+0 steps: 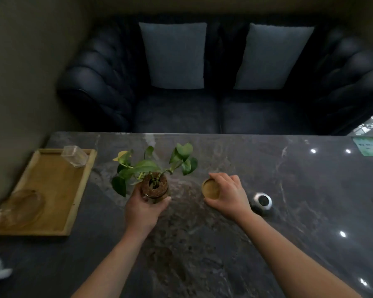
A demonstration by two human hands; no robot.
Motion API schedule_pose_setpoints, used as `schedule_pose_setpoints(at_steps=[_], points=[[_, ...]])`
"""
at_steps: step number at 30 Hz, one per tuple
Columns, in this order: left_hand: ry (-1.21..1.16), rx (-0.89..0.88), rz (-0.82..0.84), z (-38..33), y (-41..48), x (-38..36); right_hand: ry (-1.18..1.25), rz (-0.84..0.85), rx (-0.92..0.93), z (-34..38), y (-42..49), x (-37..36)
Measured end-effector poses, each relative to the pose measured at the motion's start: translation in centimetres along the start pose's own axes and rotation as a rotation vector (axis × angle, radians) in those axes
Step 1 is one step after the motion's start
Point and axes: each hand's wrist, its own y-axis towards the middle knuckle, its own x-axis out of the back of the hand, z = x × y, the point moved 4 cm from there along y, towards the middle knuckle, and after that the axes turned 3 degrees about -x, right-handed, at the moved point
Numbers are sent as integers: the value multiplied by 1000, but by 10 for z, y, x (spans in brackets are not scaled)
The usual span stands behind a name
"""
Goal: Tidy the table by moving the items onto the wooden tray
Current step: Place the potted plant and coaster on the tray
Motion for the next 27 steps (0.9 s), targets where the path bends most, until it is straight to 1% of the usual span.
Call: schedule_pose_setpoints(at_steps=[3,9,12,15,20,22,24,27], points=[[62,2,-67,8,3,45,-11,32,83,44,8,-12],[101,65,-230,28,2,135,-23,99,260,140,28,-40],[61,99,-327,40,0,174,-24,134,346,189,42,-57],[3,149,-373,52,-3,209,-20,164,409,237,61,-76],[44,198,-502,63,-7,263,-45,214,524,319,93,-117],[83,234,-524,68,-5,278,-49,233,575,352,104,-136],[76,268,-511,76,-3,289,-44,267,632,384,115,-156],[55,292,-523,88,0,299,-82,258,738,428,129,-184]])
